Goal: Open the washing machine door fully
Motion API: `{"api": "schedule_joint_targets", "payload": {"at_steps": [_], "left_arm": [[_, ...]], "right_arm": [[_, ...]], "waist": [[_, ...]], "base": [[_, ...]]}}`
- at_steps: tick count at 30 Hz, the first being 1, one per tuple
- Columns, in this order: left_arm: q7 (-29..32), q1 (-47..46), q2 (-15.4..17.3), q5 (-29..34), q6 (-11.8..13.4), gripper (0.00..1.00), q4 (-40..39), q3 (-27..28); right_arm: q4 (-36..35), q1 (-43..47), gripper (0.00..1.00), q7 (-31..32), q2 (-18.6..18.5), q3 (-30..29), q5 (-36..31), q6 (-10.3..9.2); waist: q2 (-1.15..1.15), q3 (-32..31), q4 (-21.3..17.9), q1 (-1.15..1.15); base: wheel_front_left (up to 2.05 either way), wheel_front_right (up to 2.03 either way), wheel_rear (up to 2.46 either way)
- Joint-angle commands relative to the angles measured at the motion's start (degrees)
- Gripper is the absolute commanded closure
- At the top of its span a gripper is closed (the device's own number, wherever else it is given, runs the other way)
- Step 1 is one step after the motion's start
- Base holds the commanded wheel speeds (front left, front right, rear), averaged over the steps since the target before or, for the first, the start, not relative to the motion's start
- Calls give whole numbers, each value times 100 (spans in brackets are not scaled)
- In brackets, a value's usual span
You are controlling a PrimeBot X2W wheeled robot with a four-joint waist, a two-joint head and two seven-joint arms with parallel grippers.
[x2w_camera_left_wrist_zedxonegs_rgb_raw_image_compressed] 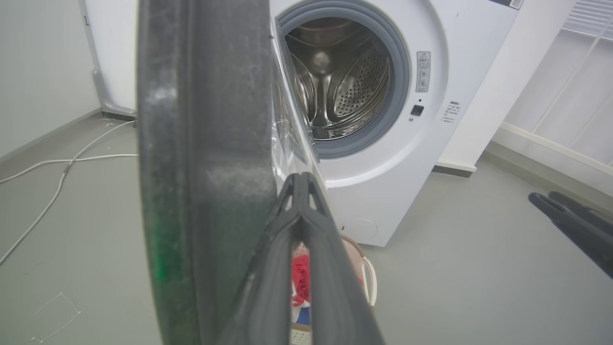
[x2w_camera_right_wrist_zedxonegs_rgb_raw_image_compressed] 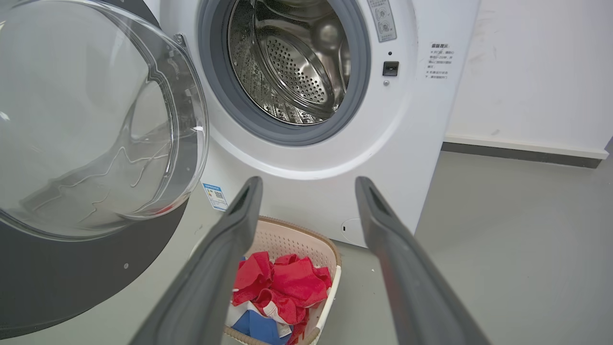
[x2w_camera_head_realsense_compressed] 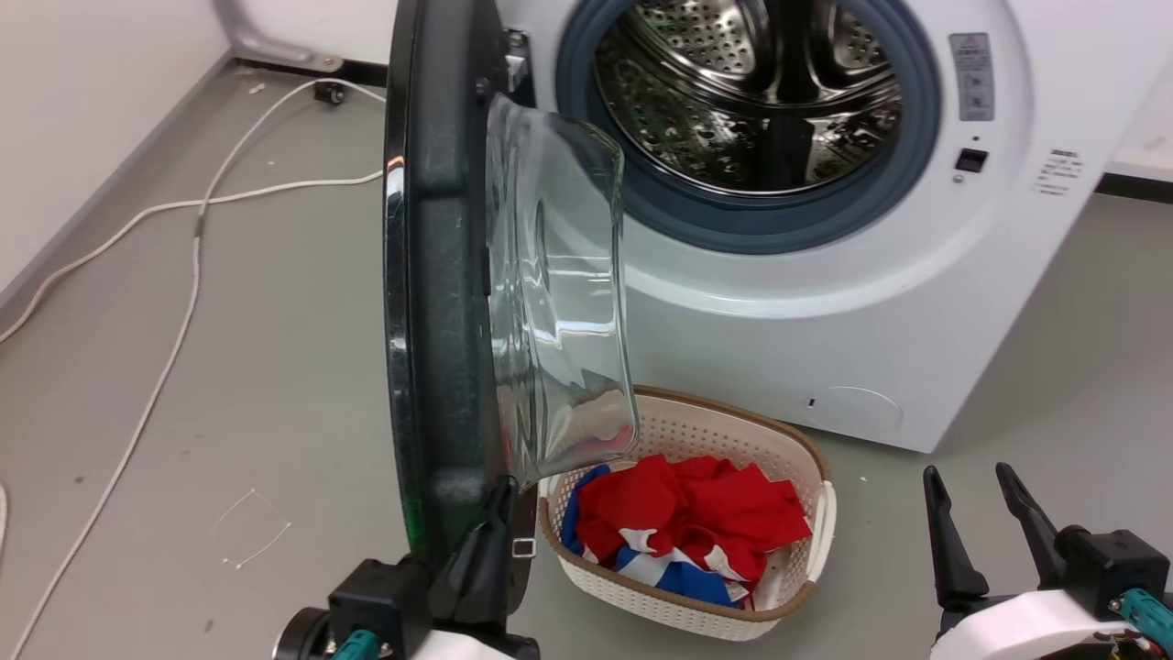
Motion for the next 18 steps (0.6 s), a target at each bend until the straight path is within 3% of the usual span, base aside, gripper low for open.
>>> {"api": "schedule_joint_targets", "payload": {"at_steps": [1, 8, 13, 14, 18], "left_arm": [[5, 58, 65, 4, 75, 100, -28, 81], [-77, 149, 263, -185, 211, 100, 6, 578], [-250, -50, 511, -433, 116, 100, 269, 1096], [-358, -175, 674, -600, 62, 100, 454, 1442], [-495, -392, 945, -865, -61, 100, 854, 1959]], "right_arm": [[-26, 76, 0, 4, 7, 2, -10, -1], [-171, 51, 0, 68, 7, -39, -33, -1], [-225, -65, 0, 113, 7, 18, -48, -1], [-247, -138, 0, 150, 6, 51, -56, -1], [-260, -172, 0, 167, 7, 55, -54, -1]], "waist": [[0, 19, 142, 0], [0, 93, 442, 0], [0, 185, 439, 0], [0, 248, 366, 0], [0, 336, 236, 0]], "base": [[0, 0, 0], [0, 0, 0], [0, 0, 0], [0, 0, 0], [0, 0, 0]]}}
